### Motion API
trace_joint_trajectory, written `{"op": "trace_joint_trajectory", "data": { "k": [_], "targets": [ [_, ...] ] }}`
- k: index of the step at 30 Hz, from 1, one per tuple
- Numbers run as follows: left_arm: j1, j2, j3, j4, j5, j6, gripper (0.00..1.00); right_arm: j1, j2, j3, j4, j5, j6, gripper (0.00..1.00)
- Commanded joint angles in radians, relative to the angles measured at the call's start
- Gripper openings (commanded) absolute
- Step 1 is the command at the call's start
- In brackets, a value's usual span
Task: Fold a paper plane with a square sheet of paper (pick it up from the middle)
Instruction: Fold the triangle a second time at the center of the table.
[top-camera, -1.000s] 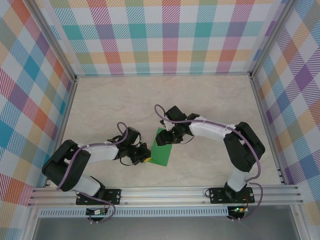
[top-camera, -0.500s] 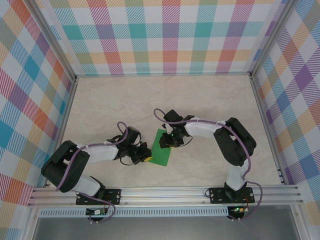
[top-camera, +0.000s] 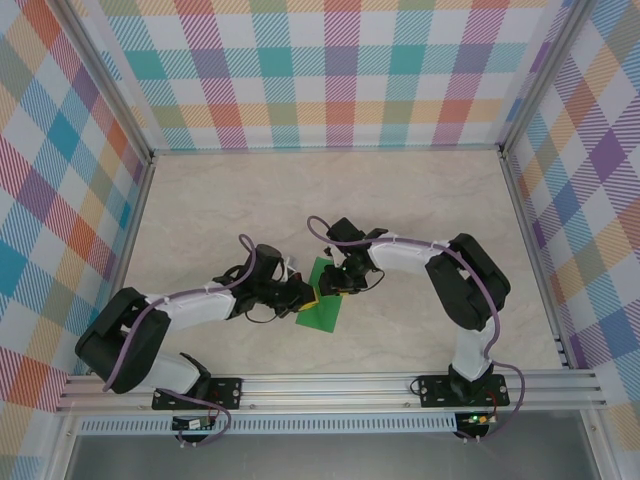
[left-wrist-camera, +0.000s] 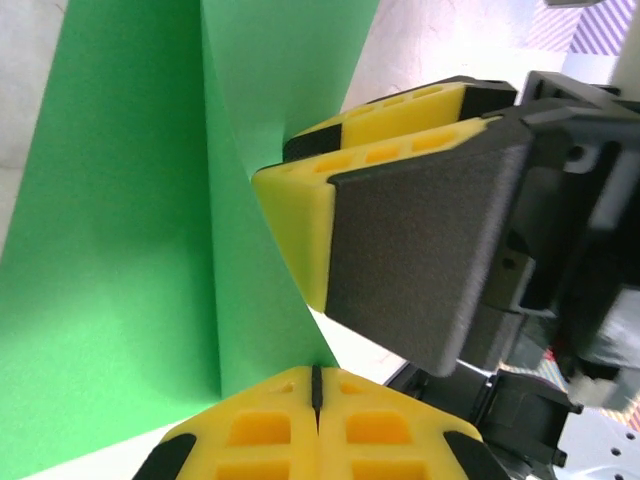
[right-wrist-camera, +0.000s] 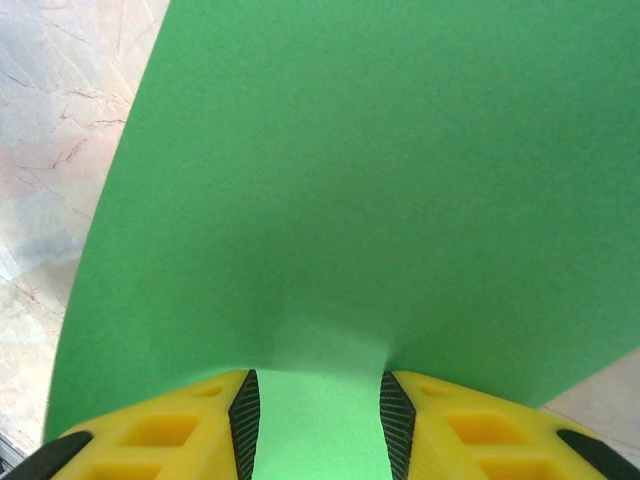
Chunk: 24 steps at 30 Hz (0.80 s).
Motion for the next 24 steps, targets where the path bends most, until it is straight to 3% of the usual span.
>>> {"op": "trace_joint_trajectory", "data": {
  "k": [1,11,16,20,24],
  "targets": [
    [-0.019,0.042,0.031,0.04,0.013,-0.014,0.04,-0.01,0.011,-0.003,0.004,-0.025,0.011,0.4],
    [-0.031,0.114,0.046,0.048,-0.009,-0.013,0.03,-0.06,-0.161,-0.088,0.063,-0.101,0.083,0.47],
    [-0.035,0.118,0.046,0.044,-0.021,-0.014,0.03,-0.072,-0.237,-0.202,0.132,-0.222,0.109,0.53],
    [-0.036,0.115,0.044,0.036,-0.029,-0.012,0.03,-0.071,-0.225,-0.25,0.193,-0.367,0.107,0.5],
    [-0.038,0.104,0.041,0.029,-0.037,-0.013,0.03,-0.07,-0.205,-0.278,0.234,-0.395,0.117,0.46]
  ]
}}
